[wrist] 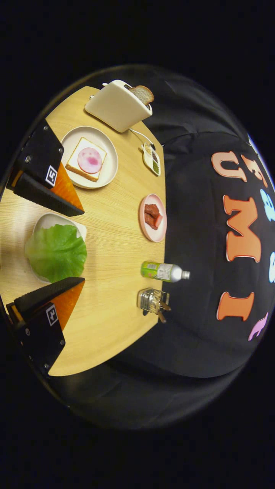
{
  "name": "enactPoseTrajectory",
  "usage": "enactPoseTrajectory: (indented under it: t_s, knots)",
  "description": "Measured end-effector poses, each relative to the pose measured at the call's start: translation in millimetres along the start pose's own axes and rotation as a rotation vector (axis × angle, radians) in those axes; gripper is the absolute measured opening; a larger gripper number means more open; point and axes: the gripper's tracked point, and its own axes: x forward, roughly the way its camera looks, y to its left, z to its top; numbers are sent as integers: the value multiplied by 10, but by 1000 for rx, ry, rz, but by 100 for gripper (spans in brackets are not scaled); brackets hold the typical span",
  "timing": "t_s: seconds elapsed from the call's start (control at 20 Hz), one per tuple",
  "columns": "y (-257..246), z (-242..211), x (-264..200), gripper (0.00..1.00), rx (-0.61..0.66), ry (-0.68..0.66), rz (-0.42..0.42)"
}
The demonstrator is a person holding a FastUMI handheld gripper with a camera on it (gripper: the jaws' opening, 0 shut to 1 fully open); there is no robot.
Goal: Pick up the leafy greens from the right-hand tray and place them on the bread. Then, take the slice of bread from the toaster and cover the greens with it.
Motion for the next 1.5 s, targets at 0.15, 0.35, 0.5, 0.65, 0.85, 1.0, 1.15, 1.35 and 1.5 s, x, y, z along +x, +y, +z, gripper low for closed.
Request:
enactPoseTrajectory:
  t_s: [0.15,0.35,0.5,0.65,0.85,1.0,1.15,1.35,1.5]
  knots:
    - [-2,-163,134,95,12,86,-6]
    - [6,-367,272,94,7,162,-25]
    - [-27,-496,385,94,-14,199,-47]
    - [-51,-561,458,93,0,227,-58]
    - [27,-781,530,87,19,308,-33]
    - [-19,-709,544,71,9,278,-42]
    - [-34,-704,571,56,3,260,-40]
    - [-31,-664,580,14,26,241,-24]
    - [9,-553,534,5,60,203,-3]
